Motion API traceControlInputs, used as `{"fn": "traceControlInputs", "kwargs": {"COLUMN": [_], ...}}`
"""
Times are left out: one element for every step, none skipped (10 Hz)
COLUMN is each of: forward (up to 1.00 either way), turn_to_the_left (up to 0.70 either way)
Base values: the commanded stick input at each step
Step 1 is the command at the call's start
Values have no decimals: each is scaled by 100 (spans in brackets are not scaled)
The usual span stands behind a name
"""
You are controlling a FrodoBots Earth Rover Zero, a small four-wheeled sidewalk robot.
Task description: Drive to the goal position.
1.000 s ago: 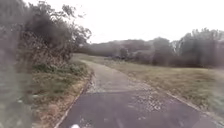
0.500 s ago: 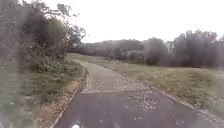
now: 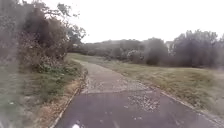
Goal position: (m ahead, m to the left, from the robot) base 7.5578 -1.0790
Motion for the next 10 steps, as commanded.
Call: {"fn": "traceControlInputs", "kwargs": {"forward": [70, 70, 70, 70, 70, 70, 70, 70, 70, 70], "turn_to_the_left": [-14, -14, -14, -2, -1, 0, 0, 0, 0, 0]}}
